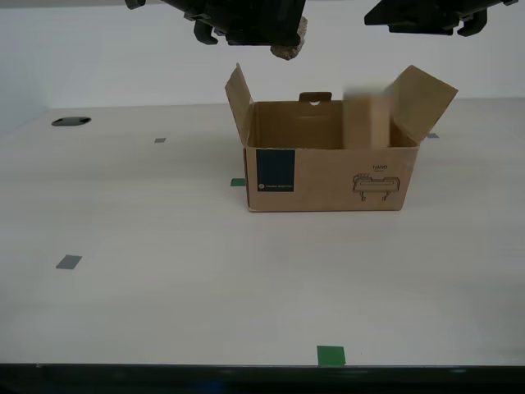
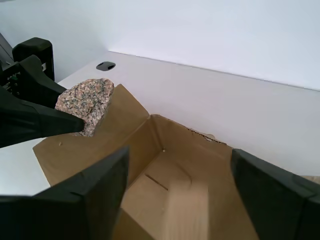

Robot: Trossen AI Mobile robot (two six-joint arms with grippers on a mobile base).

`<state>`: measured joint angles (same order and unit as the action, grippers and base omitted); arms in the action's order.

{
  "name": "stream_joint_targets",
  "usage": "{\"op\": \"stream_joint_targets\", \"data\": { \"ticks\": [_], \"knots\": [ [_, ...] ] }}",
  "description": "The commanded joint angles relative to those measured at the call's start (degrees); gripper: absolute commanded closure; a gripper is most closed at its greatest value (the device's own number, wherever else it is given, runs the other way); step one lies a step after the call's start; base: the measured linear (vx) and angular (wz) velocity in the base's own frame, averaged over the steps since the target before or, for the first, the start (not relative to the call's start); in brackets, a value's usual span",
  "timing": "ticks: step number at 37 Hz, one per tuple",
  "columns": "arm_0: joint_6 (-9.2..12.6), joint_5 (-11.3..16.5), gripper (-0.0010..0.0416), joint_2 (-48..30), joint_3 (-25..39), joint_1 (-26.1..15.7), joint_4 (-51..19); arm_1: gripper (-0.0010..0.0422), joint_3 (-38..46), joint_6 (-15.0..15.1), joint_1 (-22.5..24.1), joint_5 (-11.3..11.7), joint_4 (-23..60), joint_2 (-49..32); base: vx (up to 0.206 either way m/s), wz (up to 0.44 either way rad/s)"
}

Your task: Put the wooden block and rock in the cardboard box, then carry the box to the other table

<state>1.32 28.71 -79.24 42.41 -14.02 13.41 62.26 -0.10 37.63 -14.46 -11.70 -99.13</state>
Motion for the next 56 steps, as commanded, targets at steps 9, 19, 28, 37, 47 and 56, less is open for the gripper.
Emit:
{"op": "stream_joint_targets", "data": {
  "ticks": [9, 19, 28, 37, 47, 56],
  "knots": [
    [0.1, 0.0, 0.0034, 0.0, 0.1, 0.0, 0.3, 0.0211, 0.1, -0.3, 0.0, -0.1, -0.4, 0.1, 0.0, 0.0],
    [0.2, -0.2, 0.0019, 0.0, 0.1, 0.0, 0.3, 0.0102, 0.1, -1.1, 0.0, -0.1, -0.5, 0.1, 0.0, 0.0],
    [6.5, -5.9, 0.0018, 0.5, 1.6, 0.4, -2.1, 0.0035, 0.8, -7.8, 0.0, 0.0, 0.7, 0.5, 0.0, 0.0],
    [6.2, -6.3, 0.0018, 0.5, 13.4, 0.5, -22.6, 0.0019, 12.0, -11.3, -0.1, 1.1, 19.3, 0.5, 0.0, 0.0],
    [6.3, -10.9, 0.0019, 0.5, 28.9, 0.6, -44.4, 0.0021, 27.2, -15.4, -0.2, 8.0, 41.8, 0.5, 0.0, 0.0],
    [6.2, -10.9, 0.0018, 0.5, 39.2, 0.6, -56.0, 0.0021, 36.0, -18.6, -0.4, 7.8, 52.2, 0.5, 0.0, 0.0]
  ]
}}
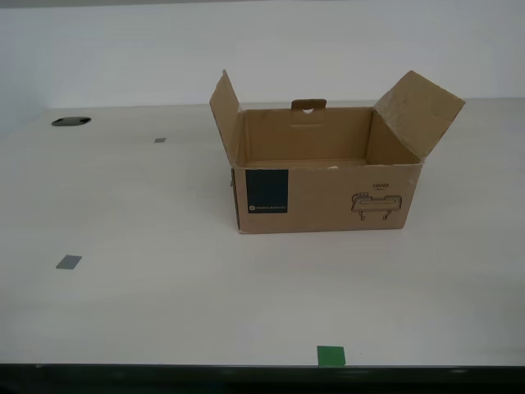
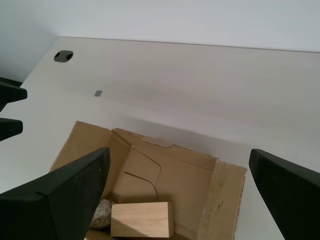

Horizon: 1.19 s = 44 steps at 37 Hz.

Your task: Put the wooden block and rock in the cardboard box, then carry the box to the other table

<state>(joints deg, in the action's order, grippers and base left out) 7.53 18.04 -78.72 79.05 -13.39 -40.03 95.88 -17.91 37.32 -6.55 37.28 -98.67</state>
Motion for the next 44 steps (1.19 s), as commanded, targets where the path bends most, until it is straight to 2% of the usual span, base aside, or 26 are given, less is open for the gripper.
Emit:
{"op": "stream_joint_targets", "data": {
  "ticks": [1, 8, 15, 22, 32, 34, 38, 44],
  "knots": [
    [0.0, -0.2, 0.0019, 0.0, 3.5, 0.0, -3.6, 0.0021, 3.3, -0.8, -0.2, -0.2, 4.4, 0.0, 0.0, 0.0],
    [-1.1, -0.2, 0.0018, 0.0, 9.1, 0.0, -8.0, 0.0021, 8.2, -1.2, -1.0, -0.1, 11.8, 0.0, 0.0, 0.0],
    [-1.1, -0.2, 0.0019, 0.0, 14.5, 0.8, -14.8, 0.0021, 12.3, -1.2, -2.1, -0.2, 18.3, 0.0, 0.0, 0.0],
    [-1.7, -0.2, 0.0018, 0.0, 18.3, 4.1, -23.0, 0.0021, 15.3, -1.2, -3.7, -0.2, 23.2, 0.0, 0.0, 0.0],
    [-3.3, -0.1, 0.0018, 0.0, 19.5, 8.6, -29.5, 0.0021, 16.6, 0.3, -5.9, -0.2, 31.6, 0.2, 0.0, 0.0],
    [-3.6, -0.1, 0.0019, -0.2, 19.5, 8.9, -30.5, 0.0021, 16.5, 0.5, -6.3, -0.7, 32.8, 0.2, 0.0, 0.0],
    [-4.5, -0.1, 0.0019, -0.6, 19.5, 9.5, -33.0, 0.0021, 16.5, 0.6, -7.2, -3.3, 34.3, 0.2, 0.0, 0.0],
    [-6.5, 0.0, 0.0018, -1.4, 19.5, 10.4, -37.4, 0.0021, 16.5, 0.5, -8.4, -3.6, 34.7, 0.9, 0.0, 0.0]
  ]
}}
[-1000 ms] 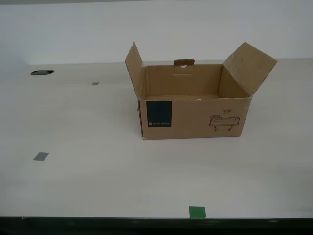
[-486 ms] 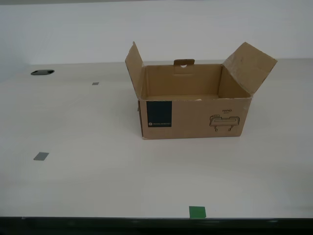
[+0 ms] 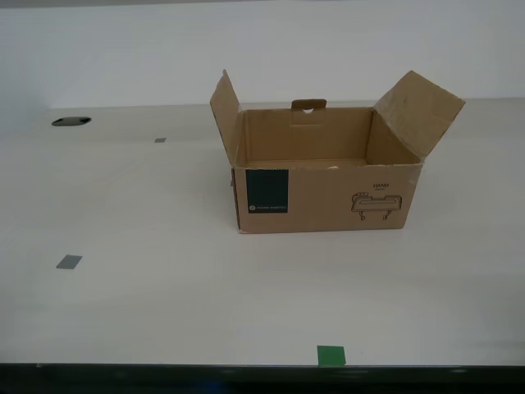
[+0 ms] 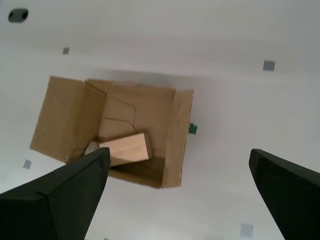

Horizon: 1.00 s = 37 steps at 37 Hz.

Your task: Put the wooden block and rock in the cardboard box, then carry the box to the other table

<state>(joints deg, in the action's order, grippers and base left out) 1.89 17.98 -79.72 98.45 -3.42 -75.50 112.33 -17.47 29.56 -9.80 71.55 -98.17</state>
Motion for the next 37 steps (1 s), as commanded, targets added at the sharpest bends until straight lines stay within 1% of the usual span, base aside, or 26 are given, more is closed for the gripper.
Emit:
{"op": "stream_joint_targets", "data": {
  "ticks": [1, 9, 12, 15, 17, 19, 21, 23, 26, 27, 28, 37],
  "knots": [
    [-1.1, 0.0, 0.0018, -0.5, 0.1, 0.6, -2.4, 0.0021, 0.1, 0.1, -1.0, -0.3, 0.7, 0.5, 0.0, 0.0],
    [-2.1, 0.3, 0.0018, -0.5, 0.1, 2.2, -3.3, 0.0021, -1.7, -0.1, -3.1, -0.1, 2.2, 2.8, 0.0, 0.0],
    [-3.4, 1.2, 0.0019, -0.5, 0.0, 3.0, -5.0, 0.0021, -3.8, -0.2, -3.7, -0.1, 2.0, 4.3, 0.0, 0.0],
    [-4.4, 3.1, 0.0018, -0.6, 0.0, 3.8, -5.4, 0.0021, -6.8, -0.4, -3.9, -0.1, 1.4, 6.4, 0.0, 0.0],
    [-5.1, 5.2, 0.0019, -0.6, 0.0, 4.2, -5.7, 0.0021, -8.9, -1.4, -4.0, -0.1, 0.6, 7.3, 0.0, 0.0],
    [-5.4, 7.4, 0.0018, -0.6, 0.0, 4.6, -5.9, 0.0021, -10.6, -2.1, -4.1, -0.1, 0.1, 8.1, 0.0, 0.0],
    [-5.5, 8.6, 0.0019, -0.6, 0.0, 4.6, -6.2, 0.0021, -12.3, -2.4, -4.1, -0.8, -0.2, 8.5, 0.0, 0.0],
    [-5.5, 8.6, 0.0019, -0.6, -0.1, 4.6, -6.9, 0.0021, -13.6, -2.5, -4.1, -2.2, -0.2, 8.5, 0.0, 0.0],
    [-5.5, 8.6, 0.0018, -0.6, -0.8, 4.6, -8.6, 0.0021, -15.8, -2.6, -4.1, -5.3, -0.6, 8.6, 0.0, 0.0],
    [-5.5, 8.6, 0.0019, -0.6, -1.0, 4.6, -9.1, 0.0021, -16.5, -2.6, -4.1, -6.0, -1.0, 8.5, 0.0, 0.0],
    [-5.5, 8.6, 0.0019, -0.6, -1.5, 4.6, -9.3, 0.0021, -17.2, -2.8, -4.1, -6.3, -1.4, 8.5, 0.0, 0.0],
    [-5.5, 8.6, 0.0019, -0.6, -6.8, 4.6, -9.0, 0.0021, -21.6, -3.8, -4.1, -6.2, -6.4, 8.5, 0.0, 0.0]
  ]
}}
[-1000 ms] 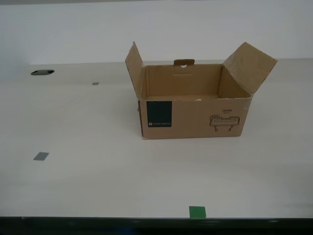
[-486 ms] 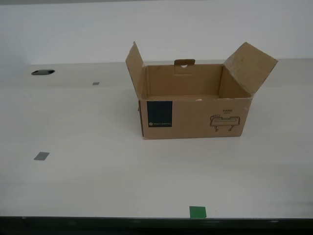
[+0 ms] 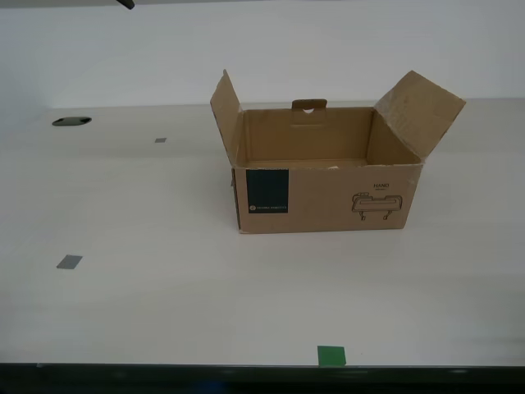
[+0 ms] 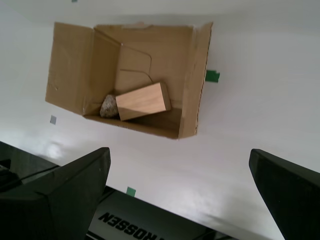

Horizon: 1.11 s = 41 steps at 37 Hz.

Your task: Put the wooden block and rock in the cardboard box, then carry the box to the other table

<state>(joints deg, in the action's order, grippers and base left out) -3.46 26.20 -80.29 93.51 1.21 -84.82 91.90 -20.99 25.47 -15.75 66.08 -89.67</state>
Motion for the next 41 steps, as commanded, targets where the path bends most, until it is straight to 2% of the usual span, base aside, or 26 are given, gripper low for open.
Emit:
{"op": "stream_joint_targets", "data": {
  "ticks": [1, 4, 10, 17, 35, 37, 41],
  "knots": [
    [-0.2, 0.4, 0.0019, 0.0, -2.6, 0.0, 0.6, 0.0021, -1.7, -0.3, -0.1, -0.3, -1.1, 0.0, 0.0, 0.0],
    [-0.2, 0.3, 0.0019, 0.0, -4.6, 0.0, 0.8, 0.0021, -3.4, -0.1, -0.1, -0.5, -1.2, 0.0, 0.0, 0.0],
    [-0.3, 0.4, 0.0019, 0.0, -7.4, 0.5, 0.9, 0.0021, -6.4, -0.1, -0.1, -2.9, -3.3, 0.0, 0.0, 0.0],
    [-0.7, 0.6, 0.0019, -2.9, -7.9, 3.5, 0.9, 0.0021, -7.7, -0.1, -0.2, -3.8, -5.8, 0.0, 0.0, 0.0],
    [-1.4, 1.2, 0.0019, -10.1, -7.6, 4.5, 2.9, 0.0021, -10.8, 0.1, -0.9, -4.0, -7.9, 0.0, 0.0, 0.0],
    [-1.4, 1.2, 0.0019, -10.3, -7.6, 4.5, 3.0, 0.0021, -12.1, -0.2, -0.9, -4.9, -9.2, 0.0, 0.0, 0.0],
    [-1.4, 1.2, 0.0019, -10.3, -7.6, 4.5, 3.3, 0.0021, -14.6, -1.7, -1.2, -8.8, -12.6, -0.1, 0.0, 0.0]
  ]
}}
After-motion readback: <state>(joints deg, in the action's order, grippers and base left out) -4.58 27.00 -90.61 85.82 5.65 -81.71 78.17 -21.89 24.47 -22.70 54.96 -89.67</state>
